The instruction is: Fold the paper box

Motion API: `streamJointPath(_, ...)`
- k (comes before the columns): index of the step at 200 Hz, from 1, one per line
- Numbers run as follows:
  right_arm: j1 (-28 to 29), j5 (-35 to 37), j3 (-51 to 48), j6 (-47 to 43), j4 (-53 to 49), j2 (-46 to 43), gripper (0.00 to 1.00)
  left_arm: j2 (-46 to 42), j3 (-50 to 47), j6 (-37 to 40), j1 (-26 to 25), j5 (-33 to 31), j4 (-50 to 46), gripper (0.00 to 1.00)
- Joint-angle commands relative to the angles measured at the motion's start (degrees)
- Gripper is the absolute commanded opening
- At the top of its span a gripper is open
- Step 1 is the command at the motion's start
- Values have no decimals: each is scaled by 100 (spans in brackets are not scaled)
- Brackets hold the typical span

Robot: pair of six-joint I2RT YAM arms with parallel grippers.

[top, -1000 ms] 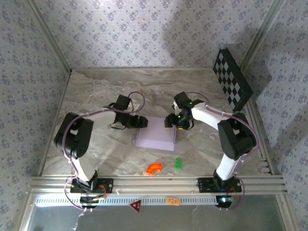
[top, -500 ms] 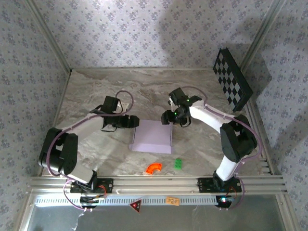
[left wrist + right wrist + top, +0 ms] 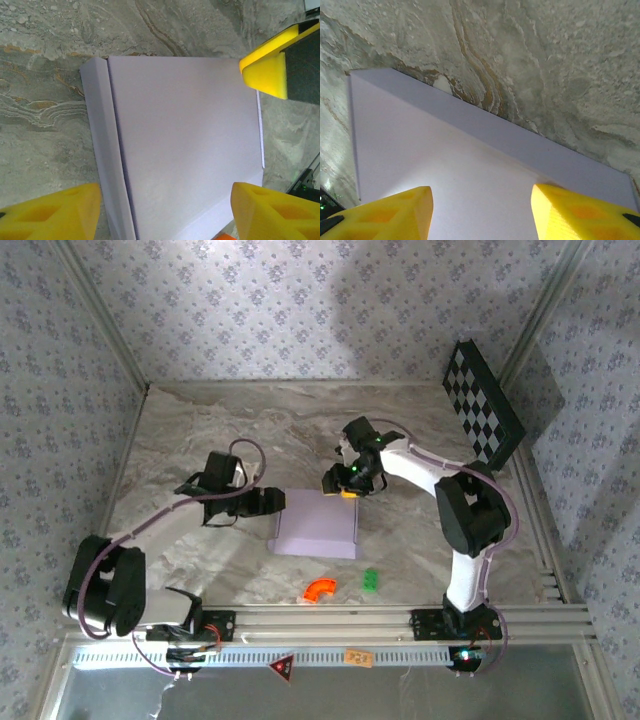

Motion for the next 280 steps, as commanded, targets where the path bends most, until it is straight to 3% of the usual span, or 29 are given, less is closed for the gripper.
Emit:
streamJointPath(1,-58,-90,161,-152,-76,180,57,-219,-93,-154,-1,103,58,70)
streamJointPath(280,-294,-262,16,-100,198,409,56,-403,-121,76,-123,90,80,68)
